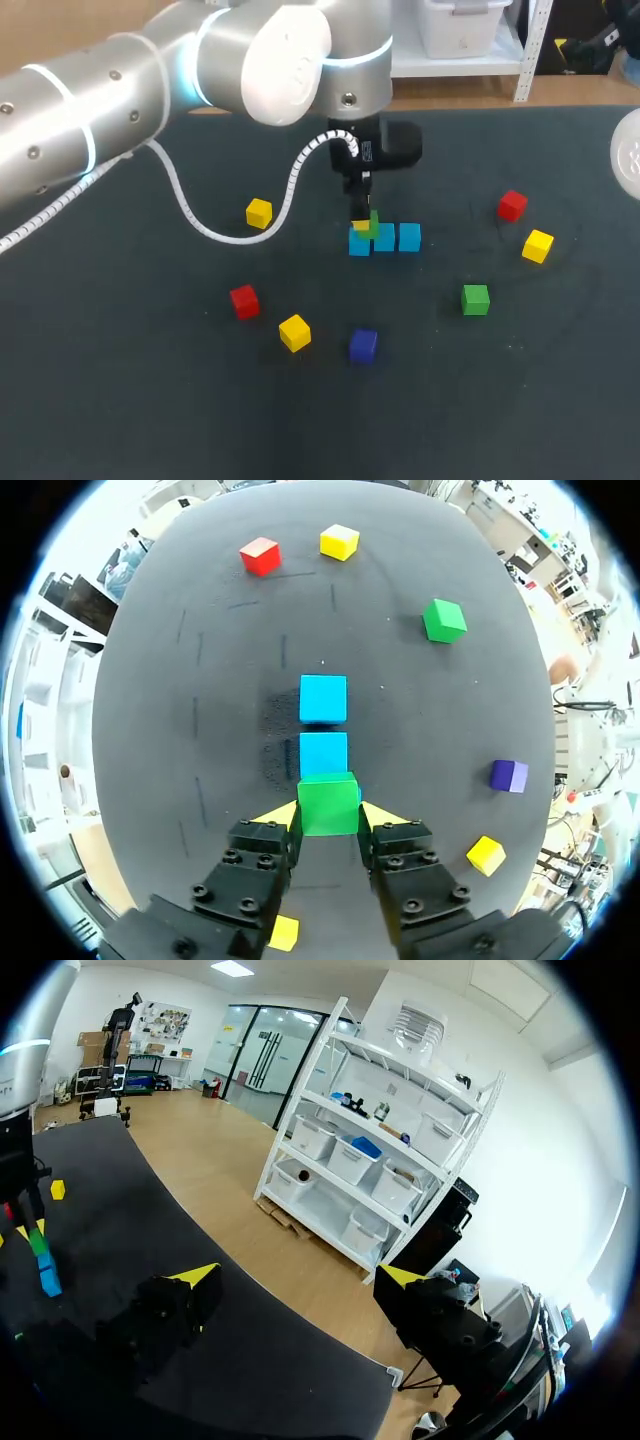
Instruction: Place the blue cubes, place green cubes on the blue cubes, place the yellow cubes on the green cubes, then place the red cubes on the yellow cubes, and place purple cube on the red cubes.
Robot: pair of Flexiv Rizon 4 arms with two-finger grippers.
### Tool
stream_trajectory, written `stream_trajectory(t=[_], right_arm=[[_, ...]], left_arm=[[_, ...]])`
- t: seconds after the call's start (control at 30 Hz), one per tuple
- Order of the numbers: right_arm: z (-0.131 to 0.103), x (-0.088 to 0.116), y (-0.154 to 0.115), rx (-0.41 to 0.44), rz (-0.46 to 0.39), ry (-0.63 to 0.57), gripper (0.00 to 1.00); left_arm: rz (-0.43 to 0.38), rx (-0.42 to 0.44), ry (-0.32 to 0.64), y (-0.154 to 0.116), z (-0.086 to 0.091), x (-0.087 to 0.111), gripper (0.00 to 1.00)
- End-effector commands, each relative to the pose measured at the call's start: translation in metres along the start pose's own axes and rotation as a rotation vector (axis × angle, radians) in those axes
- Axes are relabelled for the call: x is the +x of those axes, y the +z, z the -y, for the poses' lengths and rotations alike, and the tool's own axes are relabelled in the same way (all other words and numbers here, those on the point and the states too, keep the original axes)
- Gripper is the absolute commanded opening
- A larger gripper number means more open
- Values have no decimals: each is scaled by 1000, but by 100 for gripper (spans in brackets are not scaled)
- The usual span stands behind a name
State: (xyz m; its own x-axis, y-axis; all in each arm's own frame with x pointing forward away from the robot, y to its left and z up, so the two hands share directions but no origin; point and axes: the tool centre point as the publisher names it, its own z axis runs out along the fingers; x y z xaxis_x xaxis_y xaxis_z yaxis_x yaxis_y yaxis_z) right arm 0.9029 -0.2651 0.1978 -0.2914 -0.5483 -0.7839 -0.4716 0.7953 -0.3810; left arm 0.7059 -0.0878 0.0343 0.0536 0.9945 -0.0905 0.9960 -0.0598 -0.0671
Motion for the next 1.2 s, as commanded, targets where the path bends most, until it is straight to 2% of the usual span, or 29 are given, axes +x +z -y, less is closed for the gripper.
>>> stream_trajectory(t=[0.03, 0.17, 0.2, 0.27, 0.33, 0.37, 0.53, 0.57, 0.67, 0.7, 0.73, 0.77, 1.2], right_arm=[[-1, -1, -1, 3, -3, 1, 100], [-1, -1, -1, 3, -3, 1, 100], [-1, -1, -1, 3, -3, 1, 100], [-1, -1, -1, 3, -3, 1, 100], [-1, -1, -1, 3, -3, 1, 100], [-1, -1, -1, 3, -3, 1, 100], [-1, -1, -1, 3, -3, 1, 100], [-1, -1, -1, 3, -3, 1, 100], [-1, -1, -1, 3, -3, 1, 100], [-1, -1, -1, 3, -3, 1, 100], [-1, -1, -1, 3, -3, 1, 100], [-1, -1, -1, 3, -3, 1, 100], [-1, -1, -1, 3, -3, 1, 100]], left_arm=[[-1, 2, 1, 0, -1, 0, 0], [0, 7, 4, 0, -2, 0, 0], [0, 8, 6, 0, -2, -1, 4], [-1, 11, 9, 1, -2, -1, 25], [2, 13, 12, 1, -2, -1, 34], [3, 14, 12, 1, -2, -1, 38], [12, 19, 12, 0, -1, -1, 48], [11, 20, 12, 0, -1, 0, 57], [15, 22, 12, -1, 0, 0, 71], [17, 21, 11, -2, 0, 0, 80], [19, 20, 11, -3, 0, 0, 94], [23, 17, 10, -4, 1, 1, 100], [71, -31, -49, -29, 7, 27, 100]])
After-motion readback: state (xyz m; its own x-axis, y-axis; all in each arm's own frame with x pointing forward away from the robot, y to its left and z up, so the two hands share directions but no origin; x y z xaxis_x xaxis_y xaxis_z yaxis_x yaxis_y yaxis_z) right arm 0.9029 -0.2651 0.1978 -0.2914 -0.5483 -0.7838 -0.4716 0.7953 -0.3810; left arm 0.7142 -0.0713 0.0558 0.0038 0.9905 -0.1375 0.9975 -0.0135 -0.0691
